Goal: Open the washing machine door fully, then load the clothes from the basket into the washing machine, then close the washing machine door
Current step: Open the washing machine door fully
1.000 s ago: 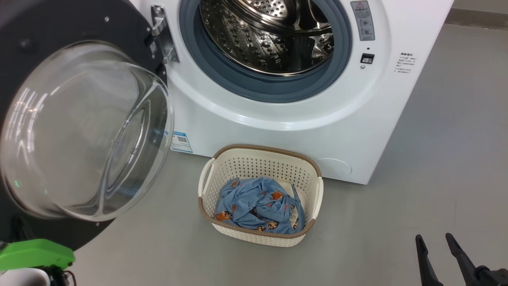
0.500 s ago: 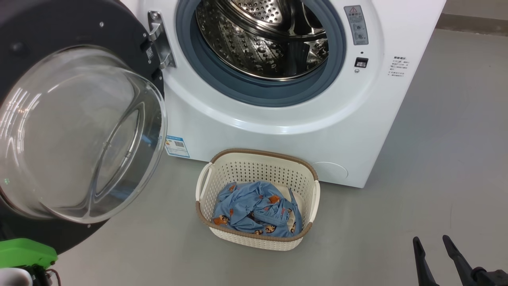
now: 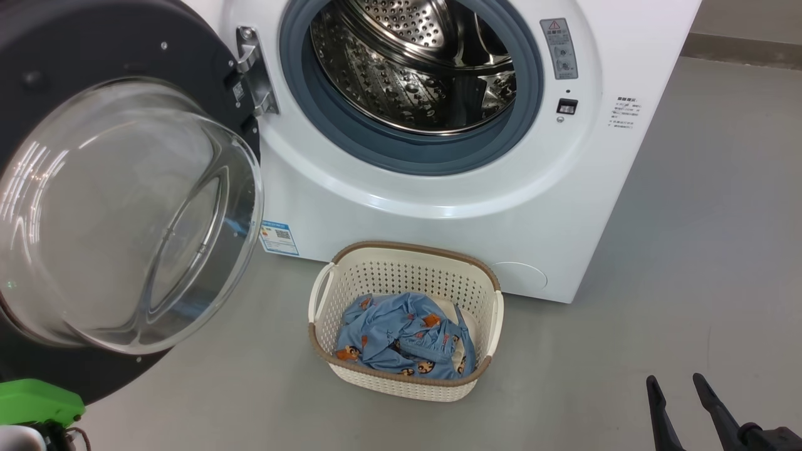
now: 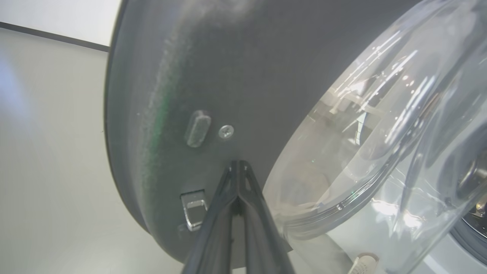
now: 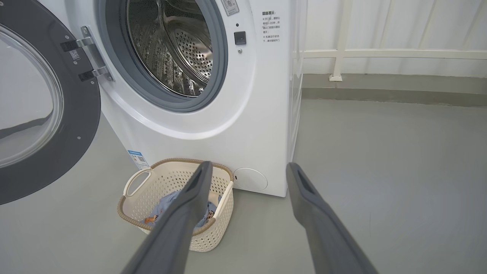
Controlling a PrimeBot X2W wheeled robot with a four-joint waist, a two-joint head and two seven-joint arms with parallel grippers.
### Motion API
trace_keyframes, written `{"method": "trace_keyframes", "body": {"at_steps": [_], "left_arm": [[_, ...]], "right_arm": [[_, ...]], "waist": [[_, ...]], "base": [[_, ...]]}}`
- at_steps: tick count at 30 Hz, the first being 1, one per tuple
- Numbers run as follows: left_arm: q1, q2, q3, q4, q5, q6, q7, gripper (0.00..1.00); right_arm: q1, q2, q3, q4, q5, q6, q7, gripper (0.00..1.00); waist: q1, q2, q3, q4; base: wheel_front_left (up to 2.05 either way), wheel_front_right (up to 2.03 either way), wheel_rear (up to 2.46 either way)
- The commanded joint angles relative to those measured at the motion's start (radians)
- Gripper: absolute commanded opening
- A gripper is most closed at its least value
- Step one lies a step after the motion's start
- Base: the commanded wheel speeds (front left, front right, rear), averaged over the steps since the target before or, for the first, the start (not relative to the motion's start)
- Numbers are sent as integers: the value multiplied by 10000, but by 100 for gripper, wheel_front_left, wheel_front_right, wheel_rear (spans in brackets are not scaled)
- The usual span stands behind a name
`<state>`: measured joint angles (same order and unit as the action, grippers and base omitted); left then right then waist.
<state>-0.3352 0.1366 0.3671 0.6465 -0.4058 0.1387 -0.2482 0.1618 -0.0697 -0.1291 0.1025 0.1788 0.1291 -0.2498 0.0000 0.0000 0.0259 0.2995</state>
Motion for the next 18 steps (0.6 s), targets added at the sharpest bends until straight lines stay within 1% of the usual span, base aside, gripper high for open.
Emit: {"method": "trace_keyframes", "body": {"at_steps": [1, 8, 13, 14, 15, 16, 17, 18], "left_arm": [[-402, 404, 336, -350, 108, -64, -135, 0], [-134, -77, 241, -1356, 413, -317, -135, 0], [194, -387, -123, -2403, 572, -482, -135, 0], [273, -438, -214, -2676, 604, -500, -135, 6], [359, -487, -312, -2953, 622, -520, -135, 28], [451, -532, -409, -3242, 641, -522, -134, 42], [550, -569, -512, -3536, 669, -520, -117, 53], [651, -601, -607, -3837, 681, -520, -88, 95]], "right_arm": [[-130, -137, 261, -222, 29, 16, -120, 100], [-114, -82, 235, -232, 55, 16, -120, 100], [-112, -42, 263, -216, 65, 16, -120, 100], [-115, -34, 272, -206, 68, 16, -120, 100], [-117, -25, 280, -198, 71, 16, -120, 100], [-116, -16, 287, -194, 72, 16, -120, 100], [-115, -6, 293, -194, 71, 16, -120, 100], [-117, 3, 303, -192, 71, 16, -120, 100]], "waist": [[0, 0, -9, 9], [0, 0, -96, 61], [0, 0, -203, 44], [0, 0, -229, 28], [0, 0, -252, 7], [0, 0, -273, -21], [0, 0, -288, -55], [0, 0, -309, -104]], "base": [[0, 0, 0], [0, 0, 0], [0, 0, 0], [0, 0, 0], [0, 0, 0], [0, 0, 0], [0, 0, 0], [0, 0, 0]]}}
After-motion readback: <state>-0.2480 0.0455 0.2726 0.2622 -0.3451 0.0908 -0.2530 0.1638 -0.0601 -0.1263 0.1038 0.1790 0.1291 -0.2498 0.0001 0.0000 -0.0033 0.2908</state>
